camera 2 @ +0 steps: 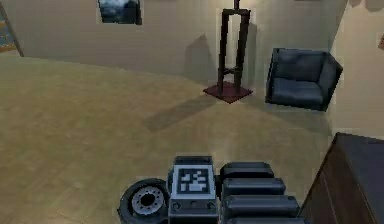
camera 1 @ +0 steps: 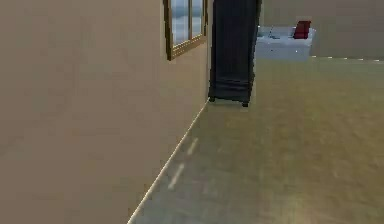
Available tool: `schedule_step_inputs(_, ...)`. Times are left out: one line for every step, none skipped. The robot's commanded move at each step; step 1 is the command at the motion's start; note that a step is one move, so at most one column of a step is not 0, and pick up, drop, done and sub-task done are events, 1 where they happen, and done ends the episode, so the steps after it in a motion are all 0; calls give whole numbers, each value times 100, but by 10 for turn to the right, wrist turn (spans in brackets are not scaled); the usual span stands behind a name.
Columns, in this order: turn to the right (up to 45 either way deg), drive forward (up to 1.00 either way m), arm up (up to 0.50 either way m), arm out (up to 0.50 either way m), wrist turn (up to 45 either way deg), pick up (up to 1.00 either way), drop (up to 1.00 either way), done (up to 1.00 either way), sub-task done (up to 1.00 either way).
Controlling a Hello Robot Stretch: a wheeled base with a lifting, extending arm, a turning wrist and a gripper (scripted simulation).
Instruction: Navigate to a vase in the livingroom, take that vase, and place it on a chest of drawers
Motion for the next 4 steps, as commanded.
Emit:
schedule_step_inputs(-450,0,0,0,0,0,0,0,0)
schedule_step_inputs(-450,0,0,0,0,0,0,0,0)
schedule_step_inputs(-450,0,0,0,0,0,0,0,0)
schedule_step_inputs(-210,0,0,0,0,0,0,0,0)
